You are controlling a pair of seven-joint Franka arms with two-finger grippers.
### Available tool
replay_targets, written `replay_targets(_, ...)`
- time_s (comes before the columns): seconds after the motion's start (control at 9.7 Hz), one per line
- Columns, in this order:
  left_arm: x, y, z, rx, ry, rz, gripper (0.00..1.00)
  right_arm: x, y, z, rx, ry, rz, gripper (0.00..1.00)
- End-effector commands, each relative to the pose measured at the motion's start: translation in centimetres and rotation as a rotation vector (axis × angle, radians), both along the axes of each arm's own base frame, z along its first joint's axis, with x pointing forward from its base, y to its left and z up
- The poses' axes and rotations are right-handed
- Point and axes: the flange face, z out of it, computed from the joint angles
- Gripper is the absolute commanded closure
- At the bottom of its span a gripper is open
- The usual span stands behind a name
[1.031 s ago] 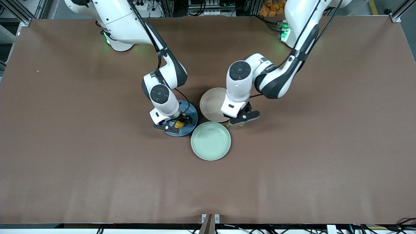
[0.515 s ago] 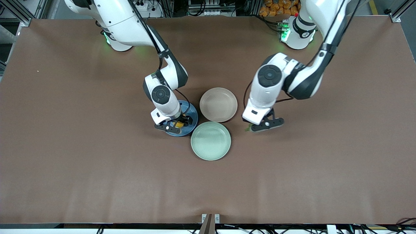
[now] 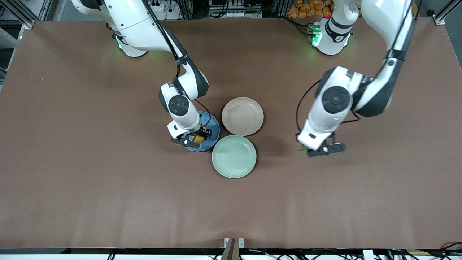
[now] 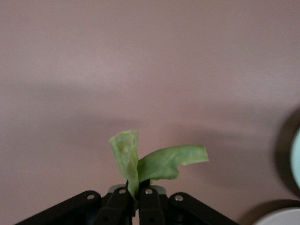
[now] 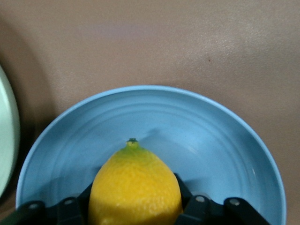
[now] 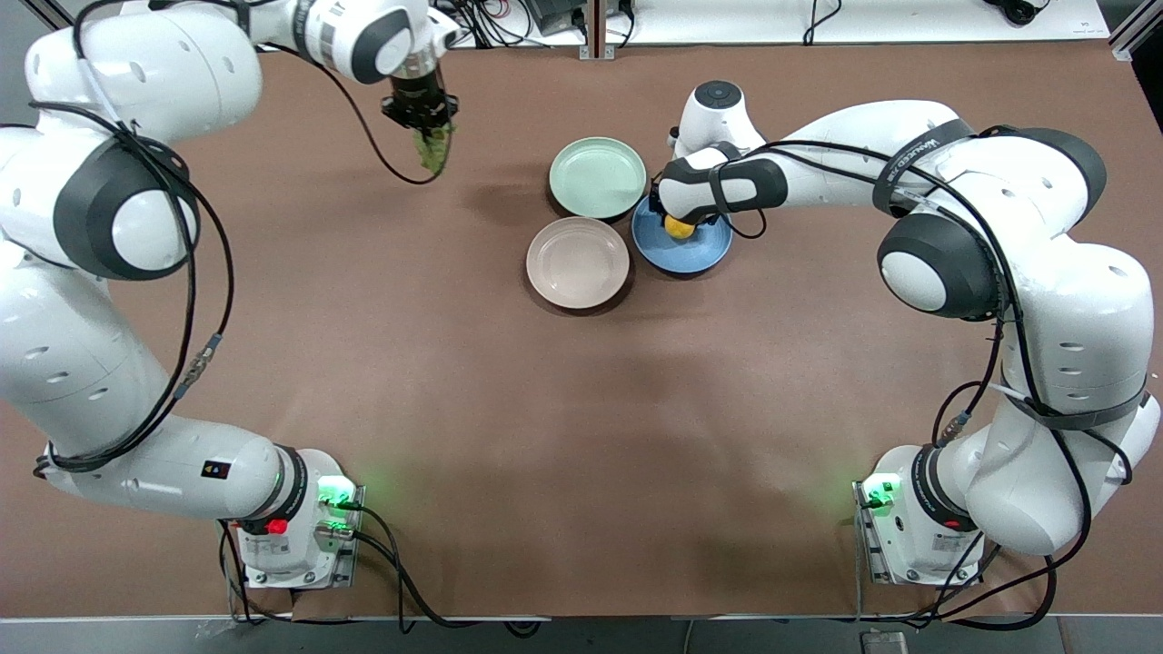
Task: Pick lemon and lettuce from blue and beige plates
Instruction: 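Carry the lettuce away from the plates and release it with the left gripper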
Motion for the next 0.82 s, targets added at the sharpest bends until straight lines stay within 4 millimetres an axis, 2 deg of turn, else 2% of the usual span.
replay_targets(0.0, 1.8, 4.5, 0.2, -0.024, 0.034, -0.054, 1.00, -0.3, 0.2, -0.3, 0.006, 0.005, -0.019, 0.56)
replay_targets(0.1, 2.3, 6.5, 0.2, -0.025, 0.039, -0.072, 1.00, -0.1, 0.0, -0.2, 0.007, 0.008, -0.024, 0.61)
replay_targets(0.31, 3.2, 9.8, -0.4, -0.043, 0.057, -0.099, 1.00, 0.5, -0.3, 0.8, 0.009, 0.014, -0.025, 0.63)
replay_targets(0.62, 4.0, 12.6, -0.6, -0.058, 0.064, -0.128, 1.00, 2.7, -1.0, 3.9, 0.001, 0.068, -0.033, 0.63)
replay_targets(0.72, 3.9, 12.8, -0.7, -0.055, 0.076, -0.127, 1.00, 3.2, -0.8, 4.8, 0.002, 0.074, -0.030, 0.63)
